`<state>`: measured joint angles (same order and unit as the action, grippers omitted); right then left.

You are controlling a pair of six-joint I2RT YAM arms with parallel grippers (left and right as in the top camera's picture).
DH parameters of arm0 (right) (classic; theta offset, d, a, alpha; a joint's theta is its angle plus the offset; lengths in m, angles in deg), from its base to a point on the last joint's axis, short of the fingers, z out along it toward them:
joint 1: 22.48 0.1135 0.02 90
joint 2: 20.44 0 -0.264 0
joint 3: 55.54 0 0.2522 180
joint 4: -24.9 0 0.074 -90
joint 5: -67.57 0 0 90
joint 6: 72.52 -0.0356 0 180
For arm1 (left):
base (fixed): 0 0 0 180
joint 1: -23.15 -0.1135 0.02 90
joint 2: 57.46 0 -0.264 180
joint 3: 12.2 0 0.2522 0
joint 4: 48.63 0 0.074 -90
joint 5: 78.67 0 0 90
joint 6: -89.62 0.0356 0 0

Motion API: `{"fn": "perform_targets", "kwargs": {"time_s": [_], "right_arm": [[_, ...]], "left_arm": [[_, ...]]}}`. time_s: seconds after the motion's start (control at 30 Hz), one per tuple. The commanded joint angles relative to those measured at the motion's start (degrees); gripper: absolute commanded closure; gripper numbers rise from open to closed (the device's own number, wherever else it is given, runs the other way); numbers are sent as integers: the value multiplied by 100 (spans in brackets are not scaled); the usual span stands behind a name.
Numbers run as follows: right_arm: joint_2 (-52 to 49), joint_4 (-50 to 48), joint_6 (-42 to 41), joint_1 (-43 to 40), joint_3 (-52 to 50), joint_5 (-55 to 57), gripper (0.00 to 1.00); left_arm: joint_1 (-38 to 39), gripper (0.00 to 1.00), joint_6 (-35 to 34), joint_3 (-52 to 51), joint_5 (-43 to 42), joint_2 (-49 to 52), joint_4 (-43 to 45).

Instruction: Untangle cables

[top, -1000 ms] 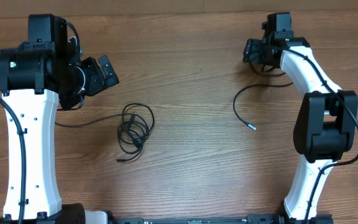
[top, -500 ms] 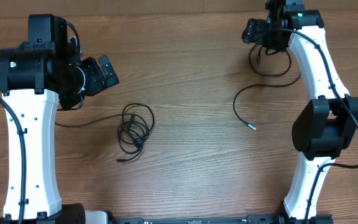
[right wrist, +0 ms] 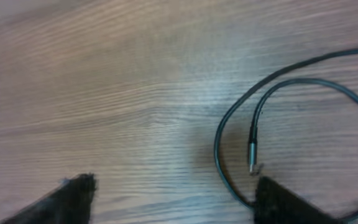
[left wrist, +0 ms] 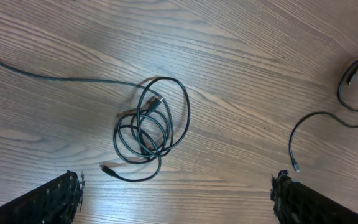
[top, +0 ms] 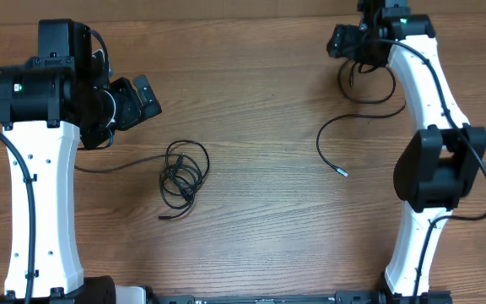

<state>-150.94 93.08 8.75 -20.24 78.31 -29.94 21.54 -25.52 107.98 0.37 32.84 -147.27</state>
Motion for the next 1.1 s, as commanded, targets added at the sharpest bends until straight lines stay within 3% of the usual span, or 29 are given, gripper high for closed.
{"fn": "perform_targets", "kwargs": {"time_s": [0.0,0.13,0.73,0.9,1.0,1.03,1.07], "right_arm": [[-426,66,-15,0,-13,-11,30],[-608,98,125,0,-13,-7,40],[-1108,-9,177,0,-13,146,49],[-1119,-7,177,0,-13,385,68],[-1156,24,177,0,-13,505,71],[-1161,46,177,0,-13,505,75],[-1161,79,164,0,-13,485,88]], "left_arm": [[17,1,-61,-20,-48,46,2],[17,0,-59,-20,-48,46,2],[17,0,-61,-20,-48,46,2],[17,0,-61,-20,-48,46,2],[17,0,-61,-20,-48,46,4],[17,0,-61,-20,-48,46,2],[17,0,-61,-20,-48,46,2]]}}
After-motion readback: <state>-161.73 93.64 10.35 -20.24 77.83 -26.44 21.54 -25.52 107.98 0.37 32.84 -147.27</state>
